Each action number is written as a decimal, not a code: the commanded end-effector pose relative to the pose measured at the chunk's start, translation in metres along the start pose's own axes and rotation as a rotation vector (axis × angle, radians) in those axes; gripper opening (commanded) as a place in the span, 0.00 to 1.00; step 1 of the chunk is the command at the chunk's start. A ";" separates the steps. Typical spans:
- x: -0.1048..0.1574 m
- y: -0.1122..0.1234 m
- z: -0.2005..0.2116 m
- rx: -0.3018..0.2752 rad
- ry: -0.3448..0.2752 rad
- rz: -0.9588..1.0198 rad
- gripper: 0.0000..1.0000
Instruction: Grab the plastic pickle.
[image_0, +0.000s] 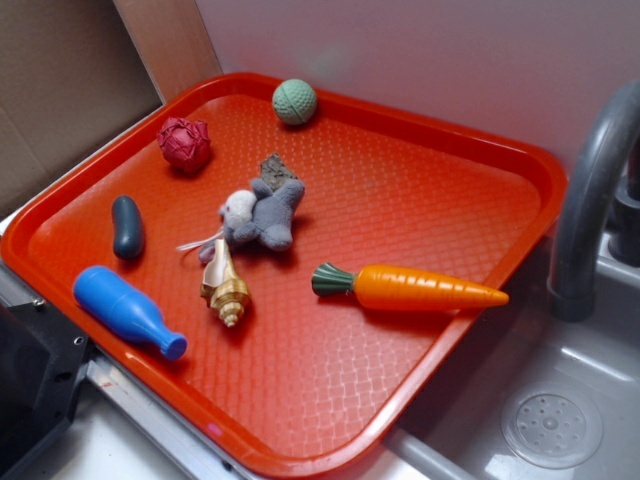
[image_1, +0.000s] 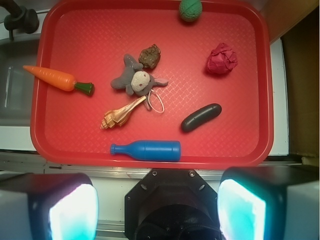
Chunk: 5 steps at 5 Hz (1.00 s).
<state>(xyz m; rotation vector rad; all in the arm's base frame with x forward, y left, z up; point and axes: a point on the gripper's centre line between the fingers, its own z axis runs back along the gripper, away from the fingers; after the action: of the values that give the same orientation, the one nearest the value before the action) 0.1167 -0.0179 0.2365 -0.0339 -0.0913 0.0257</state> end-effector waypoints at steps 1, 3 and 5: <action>0.000 0.000 0.000 0.000 0.000 0.000 1.00; 0.039 0.067 -0.102 -0.048 -0.147 0.499 1.00; 0.044 0.076 -0.202 0.081 -0.047 0.617 1.00</action>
<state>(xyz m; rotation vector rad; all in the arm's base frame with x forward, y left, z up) 0.1762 0.0474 0.0264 0.0262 -0.0765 0.6428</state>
